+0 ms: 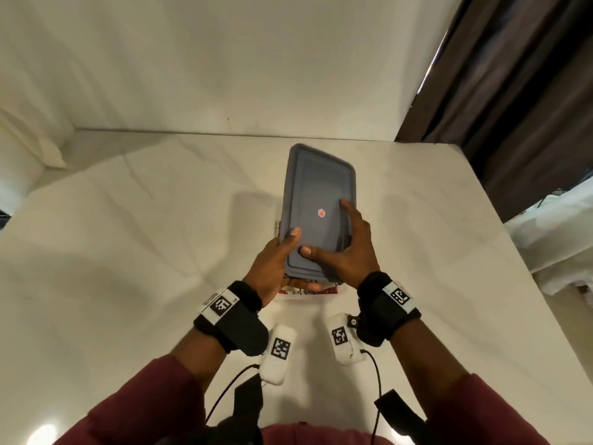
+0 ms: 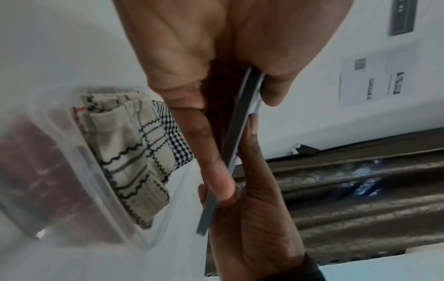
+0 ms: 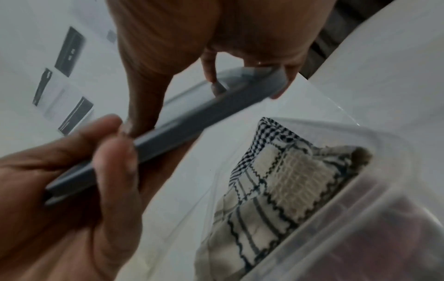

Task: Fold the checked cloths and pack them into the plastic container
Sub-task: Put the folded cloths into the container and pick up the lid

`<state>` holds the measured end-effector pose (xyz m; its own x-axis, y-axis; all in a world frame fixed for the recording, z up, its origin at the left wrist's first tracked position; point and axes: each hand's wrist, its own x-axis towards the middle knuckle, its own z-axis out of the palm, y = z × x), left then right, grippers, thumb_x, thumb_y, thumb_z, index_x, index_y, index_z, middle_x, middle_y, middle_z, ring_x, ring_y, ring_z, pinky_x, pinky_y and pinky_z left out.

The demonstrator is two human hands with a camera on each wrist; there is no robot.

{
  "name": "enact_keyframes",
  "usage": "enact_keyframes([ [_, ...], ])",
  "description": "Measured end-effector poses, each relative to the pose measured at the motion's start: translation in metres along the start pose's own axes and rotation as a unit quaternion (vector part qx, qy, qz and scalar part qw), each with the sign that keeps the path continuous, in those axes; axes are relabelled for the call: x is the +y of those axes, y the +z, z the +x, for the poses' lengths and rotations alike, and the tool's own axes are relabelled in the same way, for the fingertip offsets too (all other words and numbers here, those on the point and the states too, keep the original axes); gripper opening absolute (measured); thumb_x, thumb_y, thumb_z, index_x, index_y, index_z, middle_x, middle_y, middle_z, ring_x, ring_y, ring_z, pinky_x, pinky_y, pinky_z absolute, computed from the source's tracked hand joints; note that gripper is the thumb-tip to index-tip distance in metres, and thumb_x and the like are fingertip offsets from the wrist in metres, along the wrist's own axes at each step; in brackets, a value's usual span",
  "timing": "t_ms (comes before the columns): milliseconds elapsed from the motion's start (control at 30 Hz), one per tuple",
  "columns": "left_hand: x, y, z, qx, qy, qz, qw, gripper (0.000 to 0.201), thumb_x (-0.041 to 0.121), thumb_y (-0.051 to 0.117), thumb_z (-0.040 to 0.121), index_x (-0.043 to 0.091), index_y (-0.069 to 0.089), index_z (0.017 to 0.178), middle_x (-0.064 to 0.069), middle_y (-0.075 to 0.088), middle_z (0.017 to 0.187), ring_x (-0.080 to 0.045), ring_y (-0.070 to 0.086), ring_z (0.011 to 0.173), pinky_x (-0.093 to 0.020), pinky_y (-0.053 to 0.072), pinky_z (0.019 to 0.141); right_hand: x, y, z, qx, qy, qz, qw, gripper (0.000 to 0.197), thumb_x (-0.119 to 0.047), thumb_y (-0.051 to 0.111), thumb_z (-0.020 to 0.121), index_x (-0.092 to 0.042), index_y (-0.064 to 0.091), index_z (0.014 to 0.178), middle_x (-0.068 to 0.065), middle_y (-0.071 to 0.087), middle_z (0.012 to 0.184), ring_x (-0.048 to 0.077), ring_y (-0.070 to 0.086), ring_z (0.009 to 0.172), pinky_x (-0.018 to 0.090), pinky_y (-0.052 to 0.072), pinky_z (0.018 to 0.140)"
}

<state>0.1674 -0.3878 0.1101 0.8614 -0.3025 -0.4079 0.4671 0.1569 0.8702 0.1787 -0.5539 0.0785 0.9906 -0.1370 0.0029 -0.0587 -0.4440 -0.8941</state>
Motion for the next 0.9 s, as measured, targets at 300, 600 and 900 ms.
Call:
enact_keyframes([
  [300,-0.039,-0.027,-0.004,0.081,0.127,0.456,0.877,0.054,0.032,0.062,0.089,0.018,0.041,0.137,-0.006,0.056,0.113,-0.024,0.057,0.103,-0.026,0.047,0.077,0.042,0.009,-0.023,-0.012,0.095,-0.079,0.992,0.116,-0.070,0.080,0.044,-0.037,0.026,0.142,0.001,0.027,0.136,0.027,0.035,0.128,0.043,0.041,0.105],
  [600,-0.063,-0.055,-0.006,0.161,0.130,0.338,0.918,0.064,0.022,0.072,0.083,0.024,0.041,0.139,0.001,0.049,0.106,-0.016,0.059,0.079,-0.014,0.048,0.061,0.034,0.024,-0.015,-0.104,0.068,-0.135,0.983,0.113,-0.064,0.075,0.063,-0.032,0.011,0.150,0.002,0.004,0.156,0.029,0.013,0.144,0.048,0.025,0.116],
  [900,-0.061,-0.062,-0.004,0.187,0.026,0.152,0.970,0.037,0.023,0.075,0.081,0.012,0.060,0.113,-0.012,0.066,0.092,-0.026,0.069,0.069,-0.041,0.060,0.059,0.029,0.035,-0.011,-0.101,0.085,-0.149,0.980,0.111,-0.065,0.070,0.068,-0.033,0.004,0.151,0.001,-0.005,0.159,0.029,0.009,0.146,0.046,0.022,0.117],
])
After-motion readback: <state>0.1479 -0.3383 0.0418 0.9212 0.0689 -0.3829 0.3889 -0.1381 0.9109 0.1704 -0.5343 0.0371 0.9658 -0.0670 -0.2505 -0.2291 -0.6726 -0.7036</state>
